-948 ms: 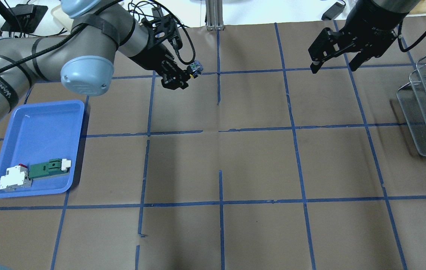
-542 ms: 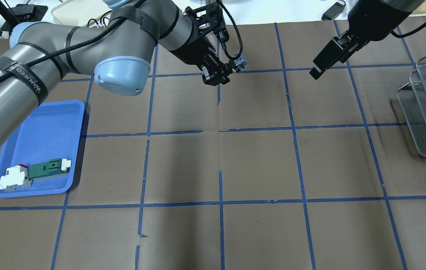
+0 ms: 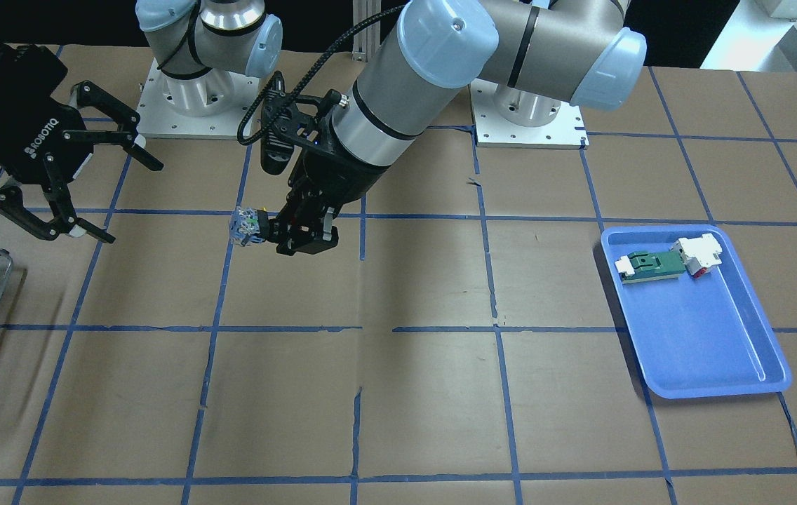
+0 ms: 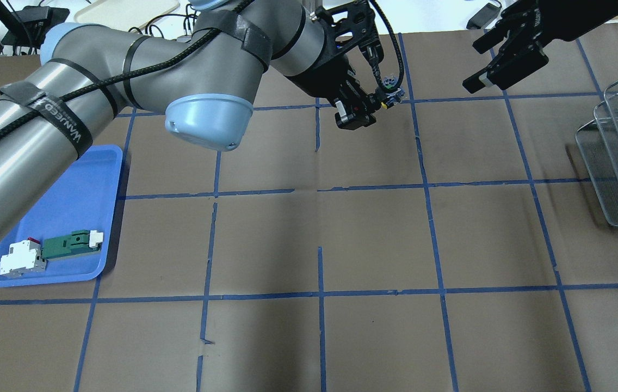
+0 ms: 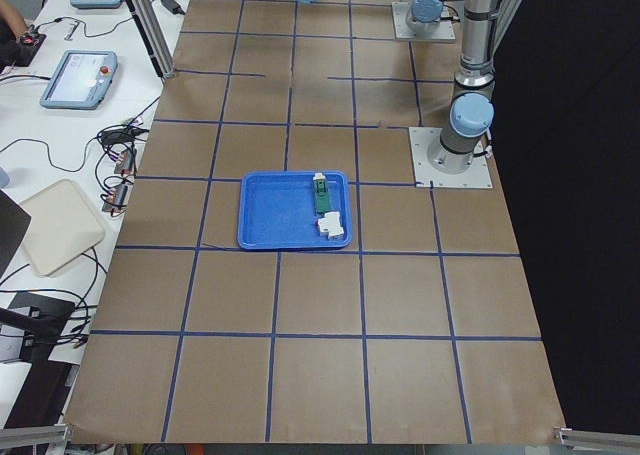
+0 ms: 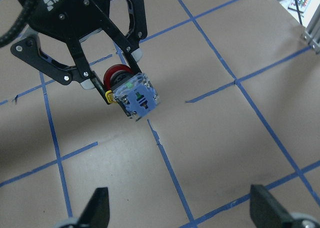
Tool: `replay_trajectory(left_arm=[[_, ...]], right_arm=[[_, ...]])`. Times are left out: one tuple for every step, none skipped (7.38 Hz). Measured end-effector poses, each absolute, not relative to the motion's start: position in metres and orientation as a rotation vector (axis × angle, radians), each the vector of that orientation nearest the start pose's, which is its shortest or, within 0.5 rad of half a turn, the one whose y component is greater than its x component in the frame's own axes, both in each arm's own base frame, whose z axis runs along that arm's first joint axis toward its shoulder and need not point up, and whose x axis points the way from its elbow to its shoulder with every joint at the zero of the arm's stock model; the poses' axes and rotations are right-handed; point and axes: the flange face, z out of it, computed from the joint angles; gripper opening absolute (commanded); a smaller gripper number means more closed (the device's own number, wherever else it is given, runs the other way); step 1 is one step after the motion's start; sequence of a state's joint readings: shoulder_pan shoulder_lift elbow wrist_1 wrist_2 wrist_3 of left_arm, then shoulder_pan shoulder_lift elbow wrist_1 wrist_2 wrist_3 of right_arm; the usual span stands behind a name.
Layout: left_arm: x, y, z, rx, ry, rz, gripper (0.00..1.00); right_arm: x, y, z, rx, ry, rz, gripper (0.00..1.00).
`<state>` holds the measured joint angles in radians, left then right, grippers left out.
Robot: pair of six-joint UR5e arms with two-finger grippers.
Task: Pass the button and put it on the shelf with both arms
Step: 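Close the right gripper around the button's red cap held by the left gripper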
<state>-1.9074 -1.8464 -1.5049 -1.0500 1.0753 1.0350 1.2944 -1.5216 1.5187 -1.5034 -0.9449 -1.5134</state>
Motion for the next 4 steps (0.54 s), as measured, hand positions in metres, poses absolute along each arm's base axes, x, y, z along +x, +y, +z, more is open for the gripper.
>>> replay_trajectory(left_arm=[[-0.379,-0.524,0.442,2.259,2.557,-0.820,0.00],[-0.381,-0.523,0.445,2.263,2.564,-0.842,0.00],[-0.382,-0.523,0.448,2.270,2.570,-0.868,0.00],[-0.382,-0.523,0.450,2.276,2.570,-0.891,0.00]], right_arm=[[0.046,-0.539,0.496,-1.623,2.068,-0.655,1.00],[0.054,-0.534,0.493,-1.713,1.982,-0.688,1.00],[0.067,-0.528,0.495,-1.788,1.902,-0.722,1.00],[0.075,-0.525,0.495,-1.829,1.852,-0.743,1.00]])
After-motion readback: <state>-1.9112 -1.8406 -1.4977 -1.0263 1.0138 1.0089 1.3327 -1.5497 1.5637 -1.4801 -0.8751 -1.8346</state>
